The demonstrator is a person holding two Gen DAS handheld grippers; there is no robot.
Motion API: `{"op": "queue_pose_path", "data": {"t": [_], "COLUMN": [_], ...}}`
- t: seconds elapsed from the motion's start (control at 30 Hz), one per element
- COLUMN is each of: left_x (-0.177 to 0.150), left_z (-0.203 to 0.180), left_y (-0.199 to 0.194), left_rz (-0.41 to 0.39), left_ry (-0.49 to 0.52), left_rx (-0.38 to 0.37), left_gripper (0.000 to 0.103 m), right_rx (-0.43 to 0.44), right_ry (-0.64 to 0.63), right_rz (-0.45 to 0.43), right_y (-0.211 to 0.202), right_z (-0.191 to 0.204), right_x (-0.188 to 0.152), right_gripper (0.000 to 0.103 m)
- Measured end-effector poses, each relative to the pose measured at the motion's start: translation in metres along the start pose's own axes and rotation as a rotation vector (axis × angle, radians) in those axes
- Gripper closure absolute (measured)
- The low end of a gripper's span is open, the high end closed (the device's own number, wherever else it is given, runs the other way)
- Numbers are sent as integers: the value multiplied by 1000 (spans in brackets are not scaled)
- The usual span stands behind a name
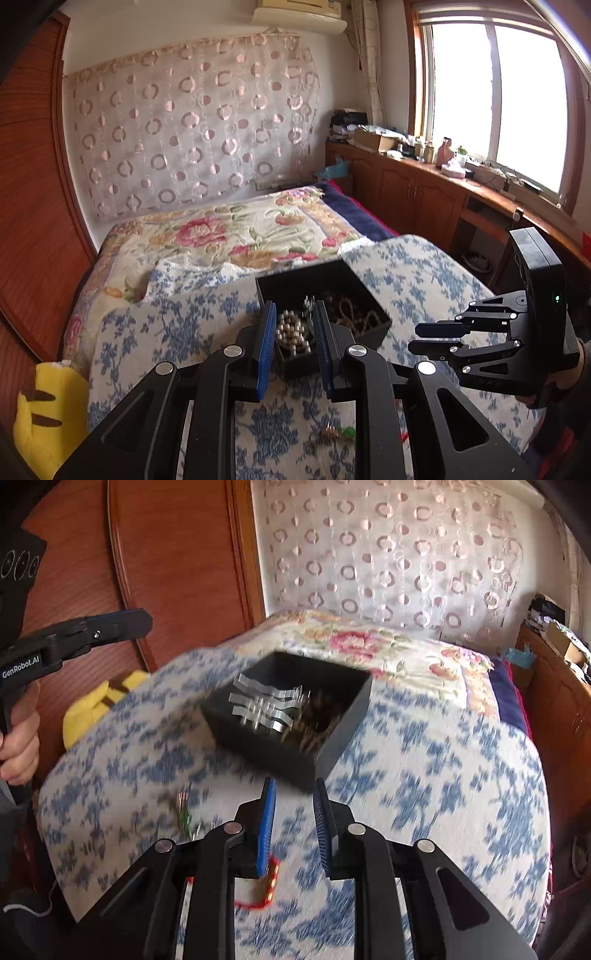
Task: Organize jewelry
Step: 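Move both tools back to the bed and grasp the green-pendant chain with the left tool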
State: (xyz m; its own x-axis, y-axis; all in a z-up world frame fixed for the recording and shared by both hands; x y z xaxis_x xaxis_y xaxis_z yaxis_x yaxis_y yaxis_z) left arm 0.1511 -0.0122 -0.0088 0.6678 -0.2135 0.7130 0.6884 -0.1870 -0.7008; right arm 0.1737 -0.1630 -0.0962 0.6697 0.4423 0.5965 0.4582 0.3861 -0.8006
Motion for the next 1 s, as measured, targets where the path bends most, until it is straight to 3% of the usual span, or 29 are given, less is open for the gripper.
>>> {"op": "queue_pose_path", "data": {"t": [0.5, 0.57, 0.63, 1.0], "left_x": [-78, -84, -88, -105], "left_z": [-7, -11, -15, -48], "left_y": [40, 42, 45, 54], "left_rz": [161, 169, 180, 238], "left_ry": [-22, -22, -23, 5], "left_rx": [-38, -48, -59, -123], "left_gripper": [84, 84, 84, 84], "right_rx": [9, 7, 3, -53], "right_ry": [-11, -9, -7, 6], "right_rz": [148, 149, 153, 105], "right_y": [23, 22, 22, 20], "right_z": [15, 15, 14, 9], "right_x": [-57, -58, -58, -63], "right_gripper": [80, 81, 94, 94]}}
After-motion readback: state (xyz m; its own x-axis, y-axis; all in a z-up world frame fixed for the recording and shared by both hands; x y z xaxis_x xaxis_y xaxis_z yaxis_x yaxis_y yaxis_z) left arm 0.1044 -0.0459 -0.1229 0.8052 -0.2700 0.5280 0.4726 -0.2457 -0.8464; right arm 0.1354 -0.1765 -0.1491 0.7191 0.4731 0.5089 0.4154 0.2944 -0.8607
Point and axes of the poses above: each gripper's, at about its wrist camera, not at the fingertips, and y roughly the way its jaws point, z to its left, x to its top, the point moved 3 cm from there along y, roughly the way its jaws point, and after that the axes turned 10 degrees about z, right-handed, at the moved point
